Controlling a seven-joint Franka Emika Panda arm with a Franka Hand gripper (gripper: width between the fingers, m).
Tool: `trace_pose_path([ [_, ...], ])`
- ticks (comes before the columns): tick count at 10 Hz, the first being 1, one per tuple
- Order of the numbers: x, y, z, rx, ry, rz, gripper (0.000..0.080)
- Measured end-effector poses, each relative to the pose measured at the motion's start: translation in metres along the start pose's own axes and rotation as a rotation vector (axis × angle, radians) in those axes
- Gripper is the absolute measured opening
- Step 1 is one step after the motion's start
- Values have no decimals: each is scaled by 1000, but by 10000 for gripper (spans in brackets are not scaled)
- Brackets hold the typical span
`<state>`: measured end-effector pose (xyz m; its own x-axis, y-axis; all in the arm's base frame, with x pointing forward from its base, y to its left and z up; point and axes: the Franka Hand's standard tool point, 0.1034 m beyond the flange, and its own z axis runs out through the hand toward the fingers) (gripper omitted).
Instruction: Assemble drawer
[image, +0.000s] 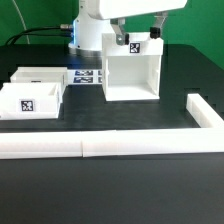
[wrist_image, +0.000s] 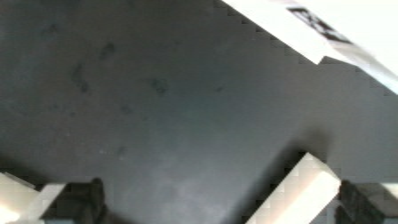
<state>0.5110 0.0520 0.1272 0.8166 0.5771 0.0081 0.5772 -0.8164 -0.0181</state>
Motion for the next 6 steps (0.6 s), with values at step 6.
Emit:
trace_pose_path([
  [6, -32, -26, -10, -42, 26, 269, 650],
])
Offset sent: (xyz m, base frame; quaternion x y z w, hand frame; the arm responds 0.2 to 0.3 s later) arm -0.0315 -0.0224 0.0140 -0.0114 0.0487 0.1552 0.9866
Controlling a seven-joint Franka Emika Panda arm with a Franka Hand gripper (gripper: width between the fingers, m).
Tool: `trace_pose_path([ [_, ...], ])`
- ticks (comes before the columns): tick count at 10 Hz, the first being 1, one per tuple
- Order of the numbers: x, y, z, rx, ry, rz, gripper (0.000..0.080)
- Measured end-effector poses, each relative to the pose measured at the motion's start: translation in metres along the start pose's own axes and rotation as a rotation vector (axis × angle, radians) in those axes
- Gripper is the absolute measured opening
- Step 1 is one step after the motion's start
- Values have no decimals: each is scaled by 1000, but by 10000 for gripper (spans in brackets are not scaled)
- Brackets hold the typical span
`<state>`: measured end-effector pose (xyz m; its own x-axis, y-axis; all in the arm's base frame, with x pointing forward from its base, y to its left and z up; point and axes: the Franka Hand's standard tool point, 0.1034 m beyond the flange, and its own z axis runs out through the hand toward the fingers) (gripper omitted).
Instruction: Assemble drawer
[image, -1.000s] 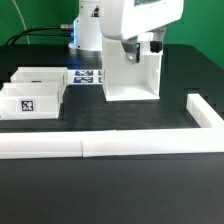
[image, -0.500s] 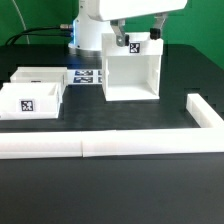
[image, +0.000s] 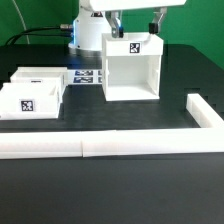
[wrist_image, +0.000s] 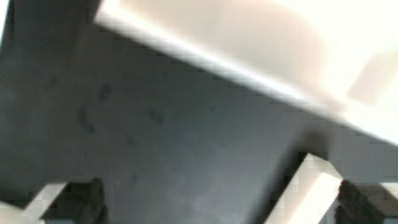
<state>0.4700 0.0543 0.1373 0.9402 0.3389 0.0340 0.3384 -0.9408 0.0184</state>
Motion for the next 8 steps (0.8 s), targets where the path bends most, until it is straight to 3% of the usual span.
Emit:
trace_pose_path([
  [2, -10, -13, -3, -2, -8, 90, 650],
  [5, -11, -13, -2, -2, -9, 85, 650],
  [7, -18, -21, -2, -24, -1, 224, 650],
  [8, -26, -34, 1, -45, -5, 274, 650],
])
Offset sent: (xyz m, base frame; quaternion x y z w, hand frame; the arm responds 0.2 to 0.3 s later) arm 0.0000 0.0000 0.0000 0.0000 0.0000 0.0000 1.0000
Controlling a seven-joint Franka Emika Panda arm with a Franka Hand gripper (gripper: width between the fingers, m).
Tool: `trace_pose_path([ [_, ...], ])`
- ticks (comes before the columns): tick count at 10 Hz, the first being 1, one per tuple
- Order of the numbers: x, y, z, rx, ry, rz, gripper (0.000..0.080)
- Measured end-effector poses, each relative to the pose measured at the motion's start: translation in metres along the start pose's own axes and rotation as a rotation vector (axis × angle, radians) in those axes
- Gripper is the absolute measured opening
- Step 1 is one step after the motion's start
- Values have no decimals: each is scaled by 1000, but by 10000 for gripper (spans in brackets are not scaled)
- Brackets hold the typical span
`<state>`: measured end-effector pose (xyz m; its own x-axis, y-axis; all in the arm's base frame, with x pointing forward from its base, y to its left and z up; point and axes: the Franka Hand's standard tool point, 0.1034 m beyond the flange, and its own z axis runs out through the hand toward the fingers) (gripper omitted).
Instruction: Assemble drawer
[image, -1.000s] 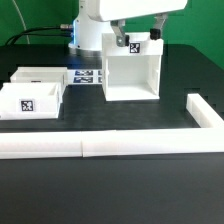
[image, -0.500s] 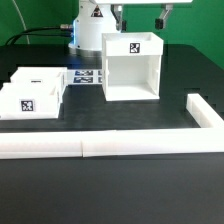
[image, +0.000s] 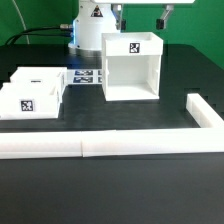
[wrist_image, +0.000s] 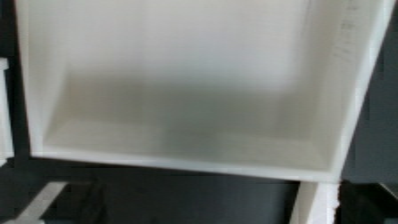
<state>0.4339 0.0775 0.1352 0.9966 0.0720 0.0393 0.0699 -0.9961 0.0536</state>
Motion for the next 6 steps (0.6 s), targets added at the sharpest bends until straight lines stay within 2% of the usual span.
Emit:
trace_pose_path([
  [2, -12, -16, 7, 5, -5, 68, 650],
  [4, -19, -23, 14, 18, 11, 62, 650],
  [6, -24, -30, 22, 19, 33, 11, 650],
])
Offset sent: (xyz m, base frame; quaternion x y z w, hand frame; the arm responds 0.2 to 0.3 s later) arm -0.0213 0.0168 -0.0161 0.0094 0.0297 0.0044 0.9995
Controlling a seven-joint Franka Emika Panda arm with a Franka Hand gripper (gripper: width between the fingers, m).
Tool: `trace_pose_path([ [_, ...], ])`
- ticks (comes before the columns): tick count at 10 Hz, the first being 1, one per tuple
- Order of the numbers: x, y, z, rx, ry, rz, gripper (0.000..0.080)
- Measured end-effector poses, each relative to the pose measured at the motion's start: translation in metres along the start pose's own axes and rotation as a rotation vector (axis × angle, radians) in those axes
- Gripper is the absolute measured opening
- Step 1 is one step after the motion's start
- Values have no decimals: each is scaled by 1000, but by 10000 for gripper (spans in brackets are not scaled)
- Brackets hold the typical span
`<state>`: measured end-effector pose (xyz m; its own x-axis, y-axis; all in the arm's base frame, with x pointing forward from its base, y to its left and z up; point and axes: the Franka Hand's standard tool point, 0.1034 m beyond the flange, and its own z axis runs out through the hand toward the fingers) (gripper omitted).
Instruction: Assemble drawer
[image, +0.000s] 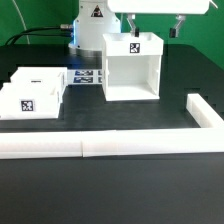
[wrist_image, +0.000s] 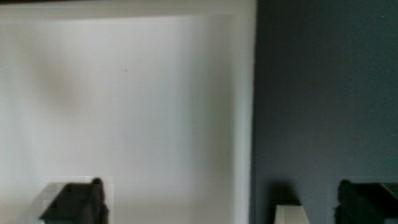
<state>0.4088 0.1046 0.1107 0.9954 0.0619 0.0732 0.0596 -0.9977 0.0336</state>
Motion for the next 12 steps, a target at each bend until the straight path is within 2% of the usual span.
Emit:
trace_pose_path([
  [2, -2, -2, 4, -5, -2, -70, 650],
  [4, 0, 3, 4, 7, -1, -116, 650],
  [6, 0, 3, 4, 7, -2, -112, 637],
  [7, 0, 3, 4, 7, -2, -112, 466],
  [8, 0, 3, 4, 7, -2, -112, 466],
  [9, 0, 3, 4, 7, -2, -112, 266],
  [10, 0, 3, 4, 7, -2, -112, 131],
  [11, 1, 3, 4, 8, -1, -113, 131],
  [12, 1, 3, 4, 8, -1, -113, 37],
])
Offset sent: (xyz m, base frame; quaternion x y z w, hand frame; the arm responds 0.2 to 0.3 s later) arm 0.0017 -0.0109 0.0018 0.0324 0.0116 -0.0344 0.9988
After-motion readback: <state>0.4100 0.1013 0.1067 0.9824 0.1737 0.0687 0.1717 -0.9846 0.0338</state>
